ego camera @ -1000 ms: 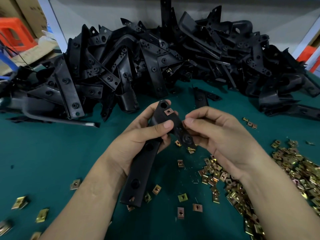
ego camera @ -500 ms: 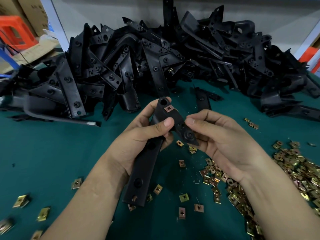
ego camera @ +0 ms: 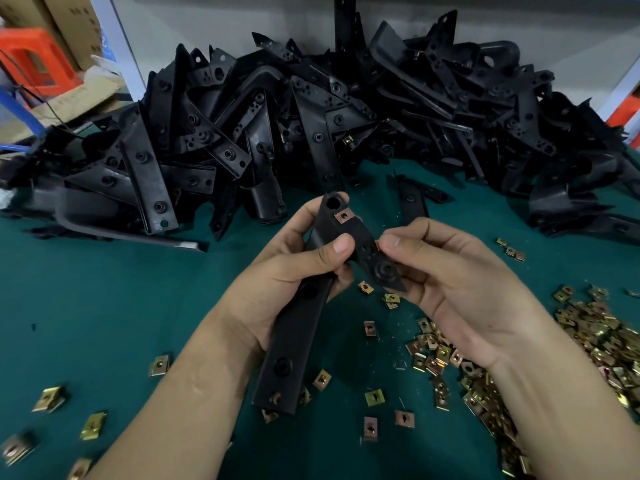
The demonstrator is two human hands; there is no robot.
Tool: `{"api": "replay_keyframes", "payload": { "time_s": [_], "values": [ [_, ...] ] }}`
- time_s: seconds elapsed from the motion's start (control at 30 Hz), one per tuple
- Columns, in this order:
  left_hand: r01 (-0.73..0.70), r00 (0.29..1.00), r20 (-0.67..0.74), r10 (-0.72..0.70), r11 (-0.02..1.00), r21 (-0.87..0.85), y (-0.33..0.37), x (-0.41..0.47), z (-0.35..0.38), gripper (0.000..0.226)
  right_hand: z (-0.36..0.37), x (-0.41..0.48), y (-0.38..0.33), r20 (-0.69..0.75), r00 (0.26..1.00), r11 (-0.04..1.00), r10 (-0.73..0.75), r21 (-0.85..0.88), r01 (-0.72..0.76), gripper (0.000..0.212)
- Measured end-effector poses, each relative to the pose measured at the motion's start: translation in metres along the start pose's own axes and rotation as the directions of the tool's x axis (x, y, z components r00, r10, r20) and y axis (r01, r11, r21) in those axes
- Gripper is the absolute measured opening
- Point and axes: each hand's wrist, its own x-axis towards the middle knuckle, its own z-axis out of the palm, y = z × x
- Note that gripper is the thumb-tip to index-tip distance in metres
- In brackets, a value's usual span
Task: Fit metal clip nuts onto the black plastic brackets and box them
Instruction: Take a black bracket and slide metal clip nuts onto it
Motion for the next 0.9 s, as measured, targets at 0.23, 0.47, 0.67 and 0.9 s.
{"api": "replay_keyframes", "payload": {
  "time_s": [0.23,0.47,0.67,0.9],
  "values": [
    [-0.021,0.999,-0.024,0.025,0.988,0.152,-0.002,0.001,0.0,0.043,0.0,-0.002,-0.001,-0.016,1.0,1.0,0.023,-0.007,-0.023,0.018],
    [-0.121,0.974,-0.15,0.169,0.95,0.286,-0.001,0.002,-0.005,0.036,0.005,0.0,0.005,-0.043,0.998,0.997,0.044,0.063,-0.041,0.026],
    [-0.102,0.979,-0.128,0.156,0.93,0.354,-0.003,0.003,-0.005,0.045,0.006,0.0,0.006,-0.025,0.999,1.0,0.019,-0.01,-0.02,0.026],
    [-0.094,0.969,-0.171,0.177,0.909,0.406,-0.005,0.002,-0.002,0.043,0.003,0.002,0.01,-0.049,0.998,0.994,-0.031,-0.104,0.025,0.036]
  ]
}}
